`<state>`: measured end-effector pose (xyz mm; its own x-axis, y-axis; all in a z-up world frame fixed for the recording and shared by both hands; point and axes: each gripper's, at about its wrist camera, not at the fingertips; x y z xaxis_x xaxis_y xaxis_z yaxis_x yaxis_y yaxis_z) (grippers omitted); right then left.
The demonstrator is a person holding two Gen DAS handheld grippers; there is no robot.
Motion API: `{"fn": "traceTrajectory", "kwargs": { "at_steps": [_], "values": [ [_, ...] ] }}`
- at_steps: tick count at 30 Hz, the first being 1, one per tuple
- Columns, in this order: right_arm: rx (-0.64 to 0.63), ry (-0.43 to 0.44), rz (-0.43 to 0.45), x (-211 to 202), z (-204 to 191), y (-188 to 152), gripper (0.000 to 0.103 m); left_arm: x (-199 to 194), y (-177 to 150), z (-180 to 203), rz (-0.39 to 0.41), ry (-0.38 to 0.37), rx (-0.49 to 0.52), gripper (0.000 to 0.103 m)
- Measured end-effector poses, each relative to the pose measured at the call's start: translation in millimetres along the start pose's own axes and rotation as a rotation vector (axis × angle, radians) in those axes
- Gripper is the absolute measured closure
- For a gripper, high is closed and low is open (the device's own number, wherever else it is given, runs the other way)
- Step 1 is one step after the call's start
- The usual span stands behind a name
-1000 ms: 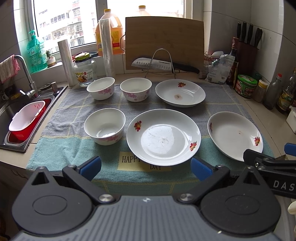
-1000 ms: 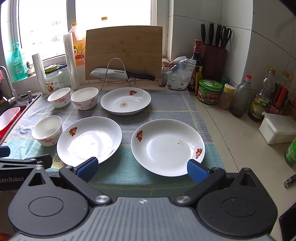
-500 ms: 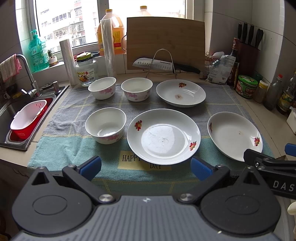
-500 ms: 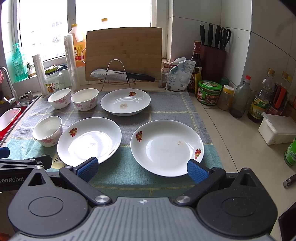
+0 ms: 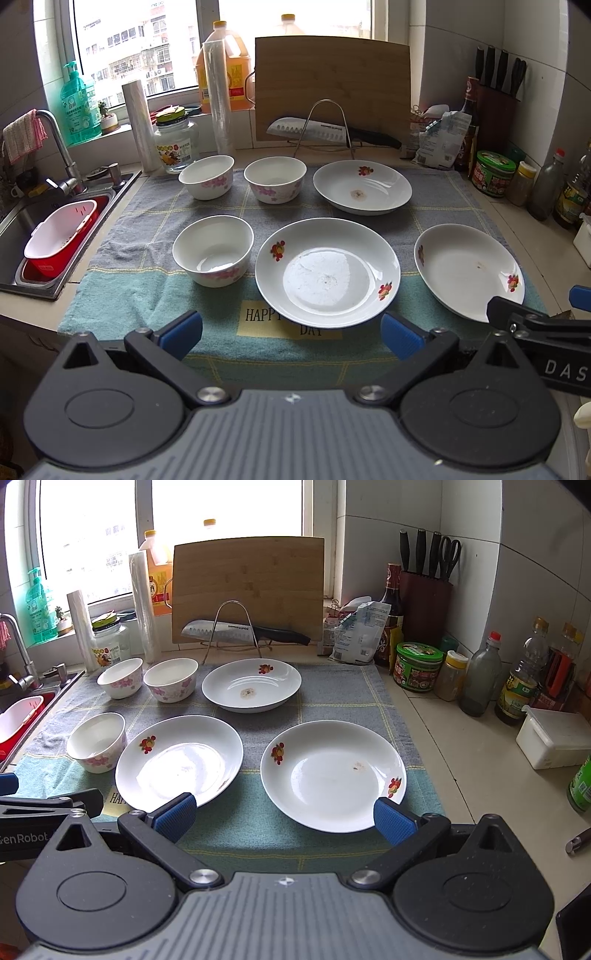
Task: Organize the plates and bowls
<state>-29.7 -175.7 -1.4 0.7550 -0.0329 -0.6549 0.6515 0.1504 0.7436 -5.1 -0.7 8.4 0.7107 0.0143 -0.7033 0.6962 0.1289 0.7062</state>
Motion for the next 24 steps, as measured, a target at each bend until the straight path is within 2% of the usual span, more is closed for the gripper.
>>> {"fn": "traceTrajectory", "kwargs": {
  "at_steps": [17,24],
  "values": [
    [-0.009,0.01,0.024,-3,7,-5,0.0,0,-3,7,-0.009,-0.013,0.0,0.001],
    [-0.022,0.027,0.065,-6,13,-15,0.0,0,-9,10,-0.01,-0.056,-0.002,0.001]
  ]
}}
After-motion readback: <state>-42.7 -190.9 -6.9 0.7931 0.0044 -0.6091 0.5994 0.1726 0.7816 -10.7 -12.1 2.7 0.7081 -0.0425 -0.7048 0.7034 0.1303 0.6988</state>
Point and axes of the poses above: each gripper's, at about its wrist camera, not at the fingertips, and x roughly the way its jaws point, z to its right, y to its top, and after that the axes turned 10 degrees about -x, right-handed
